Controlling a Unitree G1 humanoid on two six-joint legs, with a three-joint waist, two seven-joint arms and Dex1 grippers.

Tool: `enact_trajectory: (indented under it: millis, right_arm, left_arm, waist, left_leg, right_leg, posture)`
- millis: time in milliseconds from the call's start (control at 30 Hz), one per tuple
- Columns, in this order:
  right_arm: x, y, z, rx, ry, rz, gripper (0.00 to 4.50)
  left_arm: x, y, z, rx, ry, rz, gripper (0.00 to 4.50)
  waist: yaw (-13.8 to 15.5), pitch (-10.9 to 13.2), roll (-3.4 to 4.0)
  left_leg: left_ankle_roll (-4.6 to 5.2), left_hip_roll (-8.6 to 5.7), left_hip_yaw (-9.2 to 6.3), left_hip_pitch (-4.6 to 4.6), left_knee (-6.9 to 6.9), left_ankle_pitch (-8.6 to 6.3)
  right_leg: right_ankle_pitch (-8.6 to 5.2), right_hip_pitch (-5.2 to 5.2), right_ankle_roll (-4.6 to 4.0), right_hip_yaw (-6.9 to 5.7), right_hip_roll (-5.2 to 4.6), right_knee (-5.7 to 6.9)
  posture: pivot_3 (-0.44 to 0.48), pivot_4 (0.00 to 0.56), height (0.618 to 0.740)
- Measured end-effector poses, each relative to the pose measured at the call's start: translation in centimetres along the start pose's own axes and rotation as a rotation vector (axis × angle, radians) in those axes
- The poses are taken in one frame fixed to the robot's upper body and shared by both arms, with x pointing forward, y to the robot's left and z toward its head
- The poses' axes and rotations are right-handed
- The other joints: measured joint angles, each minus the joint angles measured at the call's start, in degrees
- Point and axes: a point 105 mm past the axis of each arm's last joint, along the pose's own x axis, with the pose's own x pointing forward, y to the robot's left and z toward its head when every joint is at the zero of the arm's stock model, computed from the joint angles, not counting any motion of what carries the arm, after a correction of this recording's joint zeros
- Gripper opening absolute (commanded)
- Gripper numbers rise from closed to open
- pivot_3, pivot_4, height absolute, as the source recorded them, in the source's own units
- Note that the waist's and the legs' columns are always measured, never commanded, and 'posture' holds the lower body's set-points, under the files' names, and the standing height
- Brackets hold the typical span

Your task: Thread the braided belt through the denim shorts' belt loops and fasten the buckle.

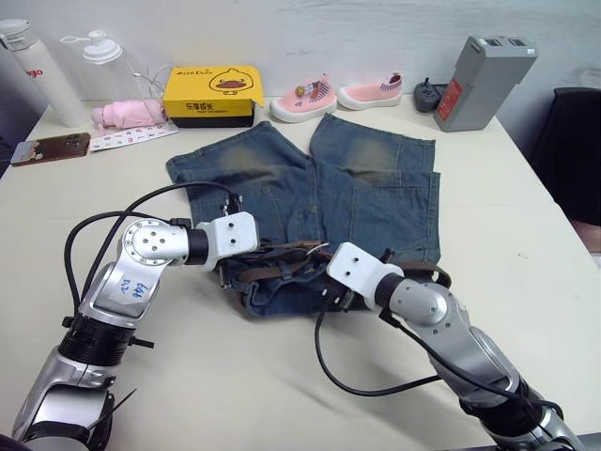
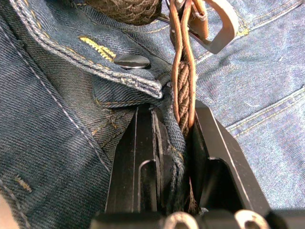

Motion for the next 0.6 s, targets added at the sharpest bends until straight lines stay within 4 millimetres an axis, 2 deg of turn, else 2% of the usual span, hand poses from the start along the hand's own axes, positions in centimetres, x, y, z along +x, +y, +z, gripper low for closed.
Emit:
enact_trajectory:
  millis: [333,600]
  right_arm:
    - [0.05,-0.03,0.27,-0.015,-0.015,-0.001,0.16]
    - [0.25,-0.58,0.78,-0.171,-0.053,-0.034,0.16]
  left_arm:
    - [-0.76,-0.25,-0.13,0.003,0.009,-0.036,0.0]
    - [-0.93,-0.16,-0.17,-0.007,0.009,-0.035,0.0]
  waist:
    - [0.0,0.0,0.0]
    - [0.0,0.0,0.0]
  left_leg:
    - [0.0,0.01,0.21,-0.16,0.08,0.0]
    - [0.01,0.02,0.26,-0.18,0.25,0.0]
  right_leg:
    - [0.0,-0.41,-0.01,0.34,0.0,0.26]
    - [-0.01,-0.49,-0.02,0.42,-0.01,0.45]
  posture:
    - [0.0,0.15,0.658]
    - [0.0,0.15,0.658]
